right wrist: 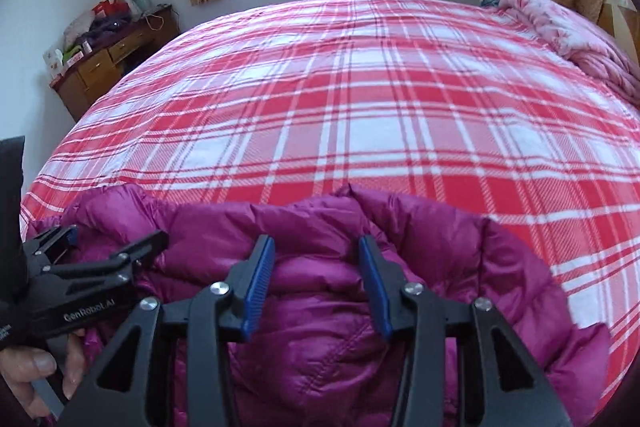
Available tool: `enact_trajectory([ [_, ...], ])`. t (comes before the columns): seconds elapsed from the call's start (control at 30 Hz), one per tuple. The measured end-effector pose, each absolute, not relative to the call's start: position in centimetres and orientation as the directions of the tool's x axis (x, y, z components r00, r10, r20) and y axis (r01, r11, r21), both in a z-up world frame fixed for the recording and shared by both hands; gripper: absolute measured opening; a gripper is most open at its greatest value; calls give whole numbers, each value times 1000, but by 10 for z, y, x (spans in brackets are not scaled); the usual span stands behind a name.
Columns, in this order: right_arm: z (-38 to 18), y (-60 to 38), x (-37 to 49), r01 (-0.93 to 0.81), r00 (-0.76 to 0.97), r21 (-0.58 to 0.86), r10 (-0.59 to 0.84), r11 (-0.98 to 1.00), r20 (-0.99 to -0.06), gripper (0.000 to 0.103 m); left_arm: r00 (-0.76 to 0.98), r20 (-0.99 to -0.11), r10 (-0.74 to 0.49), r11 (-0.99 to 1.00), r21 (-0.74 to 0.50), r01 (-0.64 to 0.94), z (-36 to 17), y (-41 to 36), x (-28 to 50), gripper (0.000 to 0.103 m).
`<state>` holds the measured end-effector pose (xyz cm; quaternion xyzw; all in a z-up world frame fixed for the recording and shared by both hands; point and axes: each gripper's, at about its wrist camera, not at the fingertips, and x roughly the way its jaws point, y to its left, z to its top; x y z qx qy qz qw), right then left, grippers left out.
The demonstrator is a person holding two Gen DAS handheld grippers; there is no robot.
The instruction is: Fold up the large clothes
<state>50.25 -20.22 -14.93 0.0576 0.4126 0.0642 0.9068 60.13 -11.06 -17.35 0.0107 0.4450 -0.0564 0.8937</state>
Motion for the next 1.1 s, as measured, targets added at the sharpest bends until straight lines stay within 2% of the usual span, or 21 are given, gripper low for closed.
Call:
enact_trajectory([
  [0.3, -160, -190, 505, -77, 638, 48, 86, 996, -765, 47, 593, -804, -46, 994, 21, 105, -176, -117, 604, 91],
  [1.1, -164, -183, 508, -69, 637, -8, 38, 998, -770, 47, 593, -805, -34, 994, 35, 106, -178, -118, 605, 92],
])
